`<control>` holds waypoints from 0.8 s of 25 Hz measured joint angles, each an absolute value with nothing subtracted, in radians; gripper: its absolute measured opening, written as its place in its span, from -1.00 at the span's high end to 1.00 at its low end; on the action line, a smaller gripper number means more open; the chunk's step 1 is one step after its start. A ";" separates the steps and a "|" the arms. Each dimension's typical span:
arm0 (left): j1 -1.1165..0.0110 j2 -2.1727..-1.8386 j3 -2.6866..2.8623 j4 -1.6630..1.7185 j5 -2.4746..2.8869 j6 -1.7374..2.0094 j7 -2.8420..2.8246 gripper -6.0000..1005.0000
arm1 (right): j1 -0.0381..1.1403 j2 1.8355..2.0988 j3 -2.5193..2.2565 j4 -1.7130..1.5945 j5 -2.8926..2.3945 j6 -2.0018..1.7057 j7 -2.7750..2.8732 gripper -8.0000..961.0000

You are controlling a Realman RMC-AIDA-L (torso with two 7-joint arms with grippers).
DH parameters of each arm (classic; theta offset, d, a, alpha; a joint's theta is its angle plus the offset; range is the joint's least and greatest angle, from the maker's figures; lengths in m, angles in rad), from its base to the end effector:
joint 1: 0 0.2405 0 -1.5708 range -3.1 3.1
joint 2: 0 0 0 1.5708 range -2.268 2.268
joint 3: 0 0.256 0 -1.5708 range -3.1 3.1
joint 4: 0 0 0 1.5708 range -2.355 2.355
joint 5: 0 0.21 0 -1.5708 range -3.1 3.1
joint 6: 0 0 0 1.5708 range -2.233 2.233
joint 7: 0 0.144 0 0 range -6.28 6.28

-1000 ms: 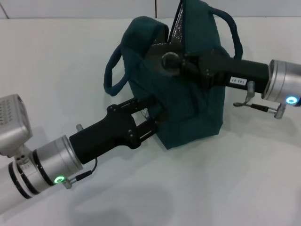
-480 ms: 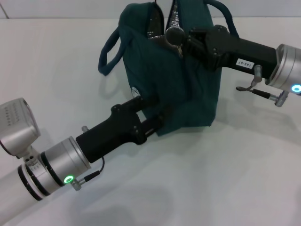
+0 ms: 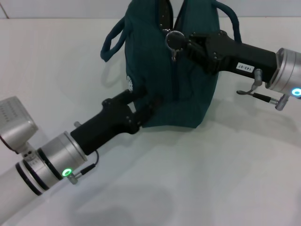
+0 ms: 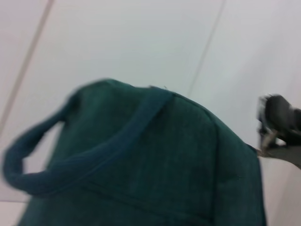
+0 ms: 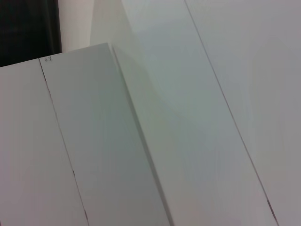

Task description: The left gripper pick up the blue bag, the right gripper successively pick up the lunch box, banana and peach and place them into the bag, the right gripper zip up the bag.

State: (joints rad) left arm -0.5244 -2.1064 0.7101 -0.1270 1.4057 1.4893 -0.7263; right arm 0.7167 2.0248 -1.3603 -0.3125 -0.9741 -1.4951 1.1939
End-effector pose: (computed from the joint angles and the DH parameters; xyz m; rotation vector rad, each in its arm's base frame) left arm -0.2620 0.2720 -0.0863 -2.2409 -0.7934 -1.2017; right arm 0.1614 0.3612 -0.0303 -2.6157 0.4947 1.3610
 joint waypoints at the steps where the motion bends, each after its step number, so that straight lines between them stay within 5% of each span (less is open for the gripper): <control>1: -0.521 -2.105 0.710 -0.125 1.396 1.489 -0.726 -0.03 | 0.715 2.024 -1.360 -0.312 -0.974 -1.496 1.194 0.96; 20: -0.534 -2.099 0.721 -0.090 1.443 1.481 -0.793 -0.03 | 0.710 2.022 -1.356 -0.313 -0.968 -1.491 1.195 0.96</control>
